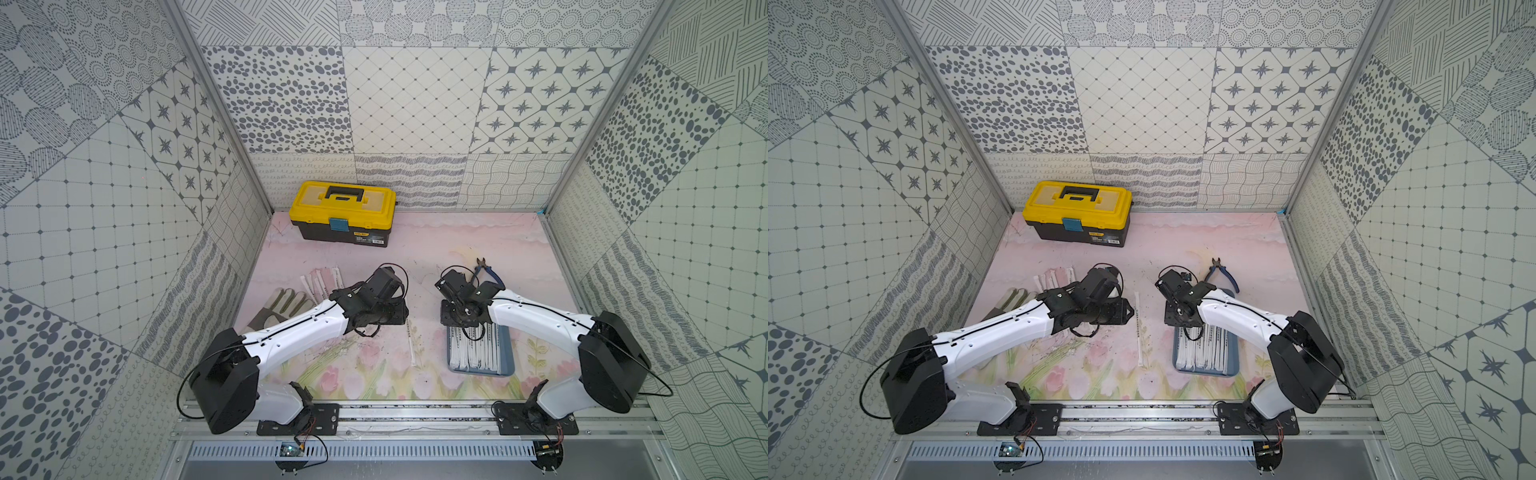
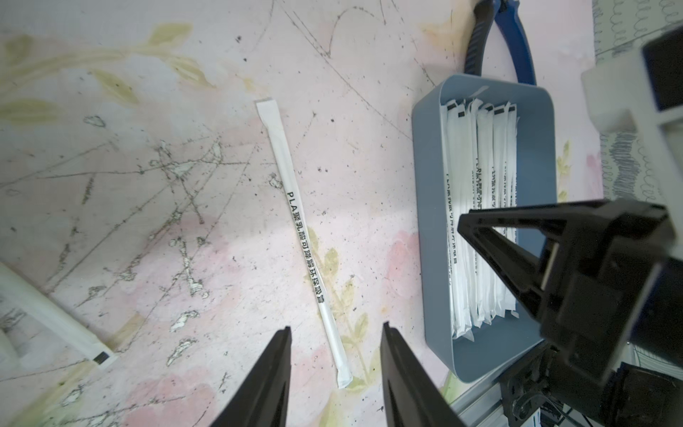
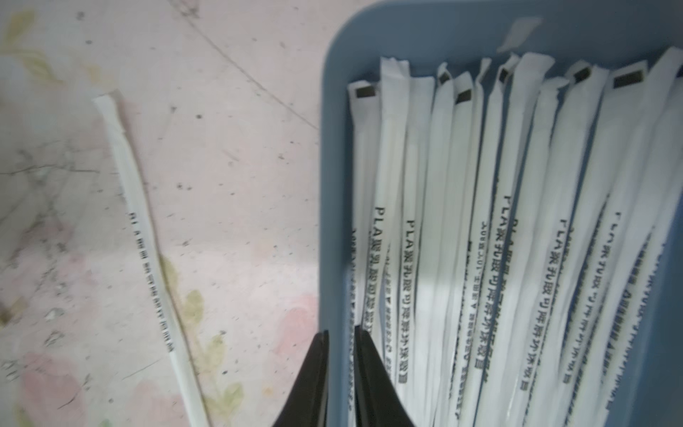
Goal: Put the straws into the storage box
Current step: Place the straw in the storage box, then pick up the straw from the center of the board.
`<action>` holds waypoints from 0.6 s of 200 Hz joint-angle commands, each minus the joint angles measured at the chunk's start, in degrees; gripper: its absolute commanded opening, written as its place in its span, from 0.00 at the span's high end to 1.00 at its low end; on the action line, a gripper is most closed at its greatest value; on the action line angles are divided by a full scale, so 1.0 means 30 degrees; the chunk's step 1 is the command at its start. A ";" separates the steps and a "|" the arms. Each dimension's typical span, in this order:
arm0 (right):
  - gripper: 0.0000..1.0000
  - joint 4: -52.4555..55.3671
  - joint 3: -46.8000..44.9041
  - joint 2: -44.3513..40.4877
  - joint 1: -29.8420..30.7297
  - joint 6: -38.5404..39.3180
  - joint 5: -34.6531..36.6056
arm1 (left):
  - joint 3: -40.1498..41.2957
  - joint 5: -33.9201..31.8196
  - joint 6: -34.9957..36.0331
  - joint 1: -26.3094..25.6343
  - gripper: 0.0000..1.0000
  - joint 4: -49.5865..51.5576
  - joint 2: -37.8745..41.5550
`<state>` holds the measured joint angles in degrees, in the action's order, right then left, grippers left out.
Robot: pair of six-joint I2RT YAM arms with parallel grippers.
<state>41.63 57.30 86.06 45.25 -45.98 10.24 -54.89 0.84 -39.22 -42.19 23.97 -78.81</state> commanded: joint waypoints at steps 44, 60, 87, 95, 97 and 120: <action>0.74 -0.0514 0.5081 0.5436 0.3255 0.0066 0.0034 | 0.3064 -0.2581 -0.0518 0.4006 0.56 0.2232 0.2778; 0.73 -0.0155 0.5996 0.6566 0.3424 0.0470 0.0356 | 0.3684 -0.2349 -0.0769 0.4030 0.56 0.2153 0.3287; 0.73 0.0142 0.6623 0.7843 0.3607 0.0882 0.0290 | 0.4280 -0.2076 -0.0992 0.4026 0.56 0.2033 0.3972; 0.73 0.0119 0.6653 0.8104 0.3606 0.0893 0.0213 | 0.4394 -0.2018 -0.1028 0.4044 0.56 0.1998 0.4060; 0.74 0.0126 0.6675 0.8189 0.3592 0.0907 0.0210 | 0.4407 -0.2011 -0.1020 0.4038 0.56 0.2001 0.4061; 0.76 0.0042 0.6810 0.8756 0.3592 0.0814 -0.0003 | 0.4543 -0.1726 -0.1126 0.4036 0.56 0.1943 0.3964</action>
<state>41.54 76.16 110.54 55.72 -44.23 10.50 -42.28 -3.86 -41.01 -30.61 29.04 -67.51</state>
